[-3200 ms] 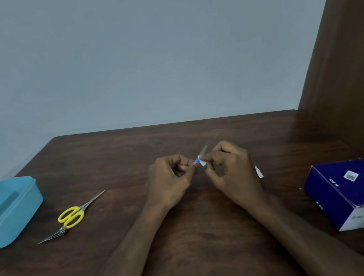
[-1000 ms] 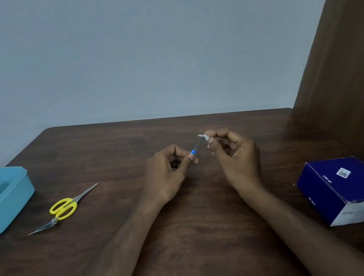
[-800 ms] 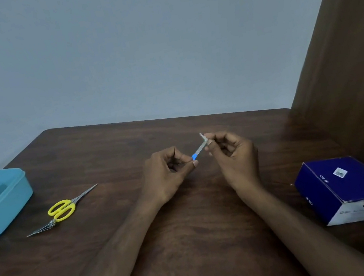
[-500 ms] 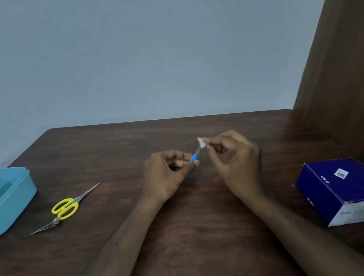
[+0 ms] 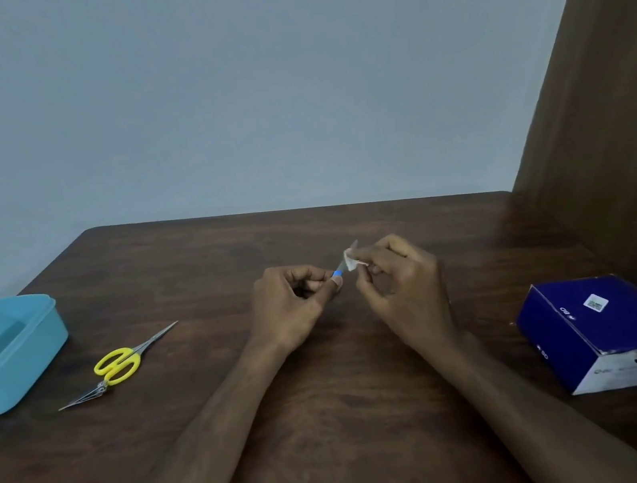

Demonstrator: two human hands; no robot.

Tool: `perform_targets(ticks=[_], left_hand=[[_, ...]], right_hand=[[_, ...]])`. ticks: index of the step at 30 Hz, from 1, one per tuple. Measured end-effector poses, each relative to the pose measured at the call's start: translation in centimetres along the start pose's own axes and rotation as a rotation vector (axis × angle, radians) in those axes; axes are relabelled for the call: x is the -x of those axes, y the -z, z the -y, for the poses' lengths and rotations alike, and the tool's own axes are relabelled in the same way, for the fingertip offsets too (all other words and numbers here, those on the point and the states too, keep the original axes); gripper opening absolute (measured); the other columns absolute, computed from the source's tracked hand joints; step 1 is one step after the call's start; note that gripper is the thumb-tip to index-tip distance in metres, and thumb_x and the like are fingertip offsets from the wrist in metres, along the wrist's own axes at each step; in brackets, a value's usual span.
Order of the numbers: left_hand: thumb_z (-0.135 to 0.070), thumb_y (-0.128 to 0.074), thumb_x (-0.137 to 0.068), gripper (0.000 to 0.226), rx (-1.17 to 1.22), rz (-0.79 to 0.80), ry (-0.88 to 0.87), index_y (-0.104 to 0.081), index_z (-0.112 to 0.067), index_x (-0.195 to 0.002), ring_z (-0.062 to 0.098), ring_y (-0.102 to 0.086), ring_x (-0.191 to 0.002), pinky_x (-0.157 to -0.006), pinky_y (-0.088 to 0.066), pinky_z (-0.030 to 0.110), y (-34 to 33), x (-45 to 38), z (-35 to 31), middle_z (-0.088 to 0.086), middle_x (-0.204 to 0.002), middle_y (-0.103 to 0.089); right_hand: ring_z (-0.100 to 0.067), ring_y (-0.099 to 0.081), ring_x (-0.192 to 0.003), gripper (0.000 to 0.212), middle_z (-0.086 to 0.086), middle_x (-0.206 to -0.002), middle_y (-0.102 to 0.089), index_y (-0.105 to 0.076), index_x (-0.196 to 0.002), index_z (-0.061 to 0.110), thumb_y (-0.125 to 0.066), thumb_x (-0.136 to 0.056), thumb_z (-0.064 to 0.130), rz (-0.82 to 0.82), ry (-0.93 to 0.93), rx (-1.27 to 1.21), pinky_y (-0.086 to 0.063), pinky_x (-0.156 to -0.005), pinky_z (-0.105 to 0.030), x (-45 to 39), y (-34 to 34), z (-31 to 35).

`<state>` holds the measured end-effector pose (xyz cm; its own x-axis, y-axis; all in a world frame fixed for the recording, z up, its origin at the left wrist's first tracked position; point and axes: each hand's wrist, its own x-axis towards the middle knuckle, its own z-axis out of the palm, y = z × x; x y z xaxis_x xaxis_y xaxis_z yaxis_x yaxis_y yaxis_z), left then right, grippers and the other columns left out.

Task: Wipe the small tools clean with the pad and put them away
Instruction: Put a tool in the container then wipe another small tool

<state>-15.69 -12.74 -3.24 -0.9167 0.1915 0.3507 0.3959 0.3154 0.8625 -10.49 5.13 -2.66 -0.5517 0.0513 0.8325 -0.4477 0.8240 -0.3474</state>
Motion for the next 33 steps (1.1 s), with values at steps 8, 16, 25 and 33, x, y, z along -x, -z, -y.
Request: perform_targets(ticks=[8,16,25,33], left_hand=[[-0.029,-0.089,-0.087,0.014,-0.031,-0.036,-0.011,-0.082,-0.03,-0.075,0.011,-0.072,-0.066,-0.063,-0.052,0.023,-0.04,-0.17,0.18,-0.01,-0.067,-0.074],[-0.028,-0.089,-0.087,0.024,-0.052,0.003,-0.028,-0.076,-0.03,-0.066,0.015,-0.074,-0.068,-0.067,-0.057,0.034,-0.03,-0.26,0.34,-0.009,-0.064,-0.072],[-0.03,-0.088,-0.088,0.027,-0.051,-0.02,-0.004,-0.075,-0.029,-0.064,0.021,-0.076,-0.072,-0.069,-0.058,0.036,-0.09,-0.21,0.12,-0.006,-0.065,-0.073],[-0.029,-0.088,-0.088,0.029,-0.07,-0.027,-0.012,-0.073,-0.028,-0.063,0.008,-0.069,-0.064,-0.062,-0.052,0.028,-0.07,-0.14,0.15,-0.003,-0.064,-0.071]], right_hand=[[-0.02,-0.059,-0.071,0.018,-0.001,-0.08,-0.058,-0.081,-0.087,0.011,-0.076,-0.077,-0.002,0.152,0.018,0.075,-0.053,-0.06,-0.039,0.07,-0.68,-0.59],[-0.019,-0.056,-0.075,0.034,0.0,-0.082,-0.056,-0.084,-0.105,0.014,-0.073,-0.08,-0.006,0.12,0.058,0.059,-0.046,-0.067,-0.027,-0.01,-0.6,0.02],[-0.02,-0.057,-0.075,0.017,-0.002,-0.08,-0.057,-0.082,-0.092,0.008,-0.077,-0.082,-0.005,0.058,0.041,0.058,-0.047,-0.066,-0.029,-0.11,-0.03,0.05],[-0.014,-0.056,-0.07,0.021,0.002,-0.079,-0.058,-0.082,-0.088,0.013,-0.078,-0.075,-0.002,0.118,-0.033,0.082,-0.052,-0.063,-0.033,0.02,-0.28,-0.34]])
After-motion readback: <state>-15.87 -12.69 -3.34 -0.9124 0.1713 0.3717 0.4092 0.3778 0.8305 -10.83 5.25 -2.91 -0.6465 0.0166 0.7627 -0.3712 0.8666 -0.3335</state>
